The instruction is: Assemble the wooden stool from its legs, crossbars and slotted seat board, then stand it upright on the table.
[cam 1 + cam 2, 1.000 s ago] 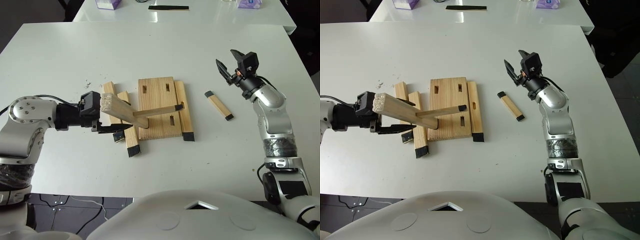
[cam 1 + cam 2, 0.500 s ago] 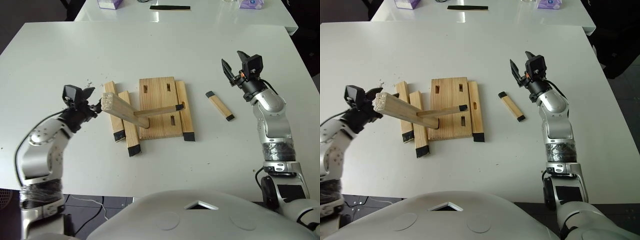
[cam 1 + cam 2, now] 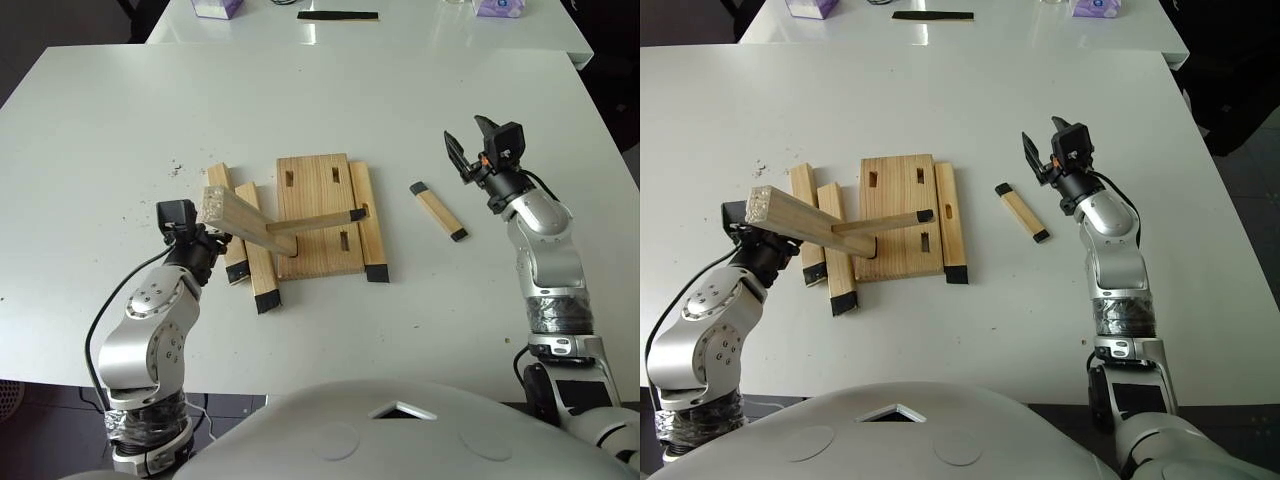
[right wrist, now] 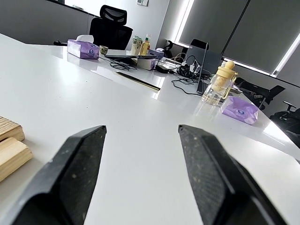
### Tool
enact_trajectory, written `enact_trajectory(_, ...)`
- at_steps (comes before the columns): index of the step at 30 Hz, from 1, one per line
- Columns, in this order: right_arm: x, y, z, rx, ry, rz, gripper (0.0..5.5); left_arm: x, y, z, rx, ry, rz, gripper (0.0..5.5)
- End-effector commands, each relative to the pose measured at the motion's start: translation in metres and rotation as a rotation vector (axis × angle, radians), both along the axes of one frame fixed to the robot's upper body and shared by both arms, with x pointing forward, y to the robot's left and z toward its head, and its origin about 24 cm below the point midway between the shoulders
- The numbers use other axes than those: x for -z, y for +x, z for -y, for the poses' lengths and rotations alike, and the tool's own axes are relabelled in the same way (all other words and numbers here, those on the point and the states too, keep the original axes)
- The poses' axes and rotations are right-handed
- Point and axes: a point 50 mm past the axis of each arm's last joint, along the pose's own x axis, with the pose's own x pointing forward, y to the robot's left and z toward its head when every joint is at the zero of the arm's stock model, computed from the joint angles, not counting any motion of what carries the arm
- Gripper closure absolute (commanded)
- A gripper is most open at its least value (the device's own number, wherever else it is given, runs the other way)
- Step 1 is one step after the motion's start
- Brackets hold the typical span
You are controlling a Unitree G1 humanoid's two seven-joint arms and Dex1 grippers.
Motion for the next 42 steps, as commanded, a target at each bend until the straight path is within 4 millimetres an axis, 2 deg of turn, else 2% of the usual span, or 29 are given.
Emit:
enact_trajectory(1, 0.003, -0.004, -0.001, 0.009, 0.000, -0.012, 2.66, 0.007, -0.007, 0.004, 0.000, -0.006, -0.069, 2.07)
enact_trajectory(14, 0.009, -0.009, 0.000, 0.040, 0.011, -0.021, 2.66, 0.016, -0.012, -0.002, -0.022, 0.037, -0.174, 2.07)
enact_trajectory(26, 0.012, -0.011, -0.005, 0.048, 0.022, -0.024, 2.66, 0.007, -0.014, -0.010, -0.013, 0.136, -0.228, 2.07)
enact_trajectory(33, 0.014, -0.012, -0.009, 0.053, 0.031, -0.024, 2.66, 0.018, -0.024, -0.002, -0.030, -0.011, -0.342, 2.07)
enact_trajectory(38, 0.015, -0.010, -0.011, 0.059, 0.036, -0.021, 2.66, 0.028, -0.020, -0.015, -0.066, -0.090, -0.379, 2.07)
enact_trajectory(42, 0.016, -0.010, -0.014, 0.056, 0.035, -0.020, 2.66, 0.033, -0.018, -0.015, -0.054, -0.105, -0.390, 2.07)
